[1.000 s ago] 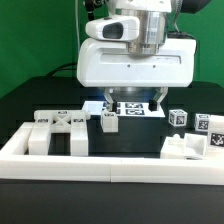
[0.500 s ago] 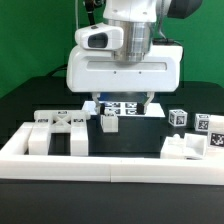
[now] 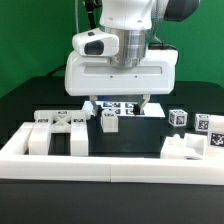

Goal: Assemble chair

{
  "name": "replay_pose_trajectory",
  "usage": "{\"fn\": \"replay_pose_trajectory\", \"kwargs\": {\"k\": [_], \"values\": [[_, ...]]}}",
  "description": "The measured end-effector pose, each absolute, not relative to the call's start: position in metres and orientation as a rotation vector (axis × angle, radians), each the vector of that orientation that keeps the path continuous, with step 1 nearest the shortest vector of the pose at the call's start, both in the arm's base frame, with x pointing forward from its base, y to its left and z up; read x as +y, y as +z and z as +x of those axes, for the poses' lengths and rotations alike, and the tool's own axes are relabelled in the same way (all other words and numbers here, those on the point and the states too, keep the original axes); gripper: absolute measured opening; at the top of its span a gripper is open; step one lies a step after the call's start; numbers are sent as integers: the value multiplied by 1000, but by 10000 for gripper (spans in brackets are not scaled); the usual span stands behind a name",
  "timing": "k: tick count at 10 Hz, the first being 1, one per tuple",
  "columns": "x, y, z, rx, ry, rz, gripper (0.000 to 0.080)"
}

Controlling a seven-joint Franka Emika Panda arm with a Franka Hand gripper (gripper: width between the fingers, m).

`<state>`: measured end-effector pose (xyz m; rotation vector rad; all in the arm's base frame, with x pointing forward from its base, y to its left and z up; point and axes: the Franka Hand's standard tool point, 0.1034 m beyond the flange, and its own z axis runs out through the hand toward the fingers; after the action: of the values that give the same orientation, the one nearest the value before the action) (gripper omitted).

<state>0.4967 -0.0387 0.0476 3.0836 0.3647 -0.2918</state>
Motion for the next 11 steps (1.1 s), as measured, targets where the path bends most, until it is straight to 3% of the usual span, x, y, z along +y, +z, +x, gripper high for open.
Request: {"fn": "replay_pose_trajectory", "kwargs": {"k": [4, 11], "values": [[-38, 40, 478, 149, -646, 3013, 648], [-48, 30, 464, 180, -1354, 2769, 648]]}}
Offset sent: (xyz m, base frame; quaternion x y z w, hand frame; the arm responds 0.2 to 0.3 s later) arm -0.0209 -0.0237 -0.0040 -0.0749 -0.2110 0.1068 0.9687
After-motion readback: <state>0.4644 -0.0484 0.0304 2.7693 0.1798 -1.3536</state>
